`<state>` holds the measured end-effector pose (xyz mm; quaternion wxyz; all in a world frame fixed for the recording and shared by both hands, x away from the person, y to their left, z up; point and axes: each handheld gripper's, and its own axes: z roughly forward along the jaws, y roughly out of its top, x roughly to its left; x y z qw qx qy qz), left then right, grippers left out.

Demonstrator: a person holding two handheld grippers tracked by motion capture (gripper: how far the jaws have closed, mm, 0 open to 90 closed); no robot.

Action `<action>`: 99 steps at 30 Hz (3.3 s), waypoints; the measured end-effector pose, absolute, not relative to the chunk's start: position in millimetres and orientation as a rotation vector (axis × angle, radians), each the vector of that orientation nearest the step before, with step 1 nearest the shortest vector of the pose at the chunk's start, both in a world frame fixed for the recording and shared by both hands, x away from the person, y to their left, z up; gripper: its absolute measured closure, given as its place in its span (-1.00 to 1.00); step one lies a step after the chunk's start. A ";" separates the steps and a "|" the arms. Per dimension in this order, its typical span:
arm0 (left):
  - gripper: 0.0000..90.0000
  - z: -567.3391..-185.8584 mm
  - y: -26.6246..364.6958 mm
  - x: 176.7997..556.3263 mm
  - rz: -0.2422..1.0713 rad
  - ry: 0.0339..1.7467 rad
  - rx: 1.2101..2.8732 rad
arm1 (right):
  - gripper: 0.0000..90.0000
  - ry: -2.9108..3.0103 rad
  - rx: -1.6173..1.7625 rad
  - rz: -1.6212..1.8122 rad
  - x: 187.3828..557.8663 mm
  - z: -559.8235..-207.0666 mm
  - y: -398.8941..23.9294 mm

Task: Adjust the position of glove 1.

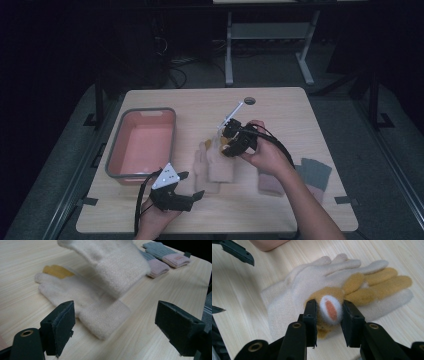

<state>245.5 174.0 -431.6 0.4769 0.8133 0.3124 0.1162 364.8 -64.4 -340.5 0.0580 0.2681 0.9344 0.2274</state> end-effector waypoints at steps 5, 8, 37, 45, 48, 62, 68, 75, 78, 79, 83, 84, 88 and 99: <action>-0.64 -432.1 174.3 246.2 0.284 0.764 1.987 | 0.50 2.838 0.797 0.692 365.8 -341.2 -57.9; -0.64 -431.8 174.5 246.4 0.287 0.765 1.984 | 0.50 2.841 0.794 0.692 365.8 -341.0 -55.4; -0.63 -430.6 174.8 246.0 0.289 0.792 1.977 | 0.50 2.916 0.747 0.662 374.6 -362.9 -18.3; -0.63 -432.2 175.6 247.9 0.287 0.812 2.003 | 0.49 2.944 0.791 0.664 377.5 -382.5 -17.9; -0.63 -433.3 174.1 248.2 0.279 0.823 2.005 | 0.48 2.954 0.798 0.661 378.5 -388.4 -18.7; -0.55 -433.0 174.8 250.8 0.243 0.866 1.976 | 0.43 2.959 0.869 0.690 376.9 -413.5 -25.6; -0.56 -435.0 172.8 252.0 0.232 0.879 1.984 | 0.34 2.952 0.931 0.761 377.4 -418.1 -33.4; -0.56 -438.9 168.6 253.3 0.211 0.886 1.988 | 0.12 2.900 0.961 0.872 369.0 -413.2 -45.1; -0.56 -439.9 168.5 255.4 0.203 0.900 1.987 | 0.08 2.890 0.988 0.901 364.5 -411.0 -52.1; -0.56 -440.0 169.3 256.6 0.202 0.899 1.990 | 0.06 2.884 1.000 0.906 363.3 -410.4 -54.9; -0.56 -439.7 170.7 258.2 0.133 0.952 1.950 | -0.01 2.862 1.033 0.943 359.5 -410.3 -64.0; -0.55 -439.3 170.3 258.2 0.132 0.958 1.947 | -0.02 2.851 1.042 0.943 357.2 -410.3 -67.8; -0.54 -436.9 166.8 261.1 0.097 1.004 1.932 | -0.05 2.832 1.055 0.923 349.7 -409.9 -79.2; -0.52 -443.3 160.5 280.2 -0.008 1.190 1.908 | -0.06 2.773 1.097 0.970 340.0 -403.2 -99.0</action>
